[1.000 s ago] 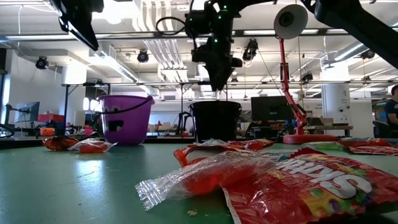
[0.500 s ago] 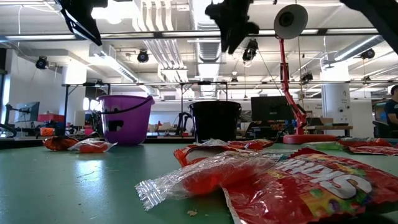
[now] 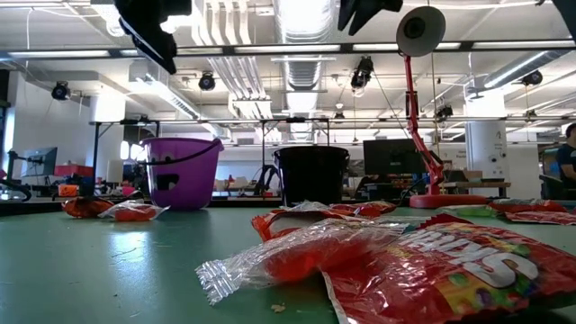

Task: Sort candy
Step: Put the orange candy into the black bucket

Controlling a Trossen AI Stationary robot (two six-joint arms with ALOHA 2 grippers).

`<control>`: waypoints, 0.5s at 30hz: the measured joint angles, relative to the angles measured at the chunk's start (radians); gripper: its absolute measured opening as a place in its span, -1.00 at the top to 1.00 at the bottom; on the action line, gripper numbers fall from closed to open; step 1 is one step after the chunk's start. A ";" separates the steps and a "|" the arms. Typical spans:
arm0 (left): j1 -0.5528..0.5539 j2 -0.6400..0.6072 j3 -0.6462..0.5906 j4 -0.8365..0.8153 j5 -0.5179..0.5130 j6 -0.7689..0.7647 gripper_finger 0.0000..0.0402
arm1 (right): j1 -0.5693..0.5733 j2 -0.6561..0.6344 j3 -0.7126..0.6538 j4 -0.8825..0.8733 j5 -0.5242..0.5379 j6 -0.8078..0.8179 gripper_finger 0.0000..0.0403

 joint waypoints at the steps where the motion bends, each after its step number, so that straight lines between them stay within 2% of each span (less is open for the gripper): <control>1: -0.021 0.015 0.000 0.018 -0.001 -0.001 0.25 | 0.000 -0.005 0.000 -0.001 0.011 -0.002 0.29; 7: -0.107 0.104 0.000 0.143 -0.032 -0.022 0.25 | 0.000 -0.030 0.000 -0.038 0.085 -0.020 0.29; 15: -0.173 0.265 0.000 0.235 -0.034 -0.049 0.25 | -0.001 -0.063 0.000 -0.034 0.088 -0.088 0.28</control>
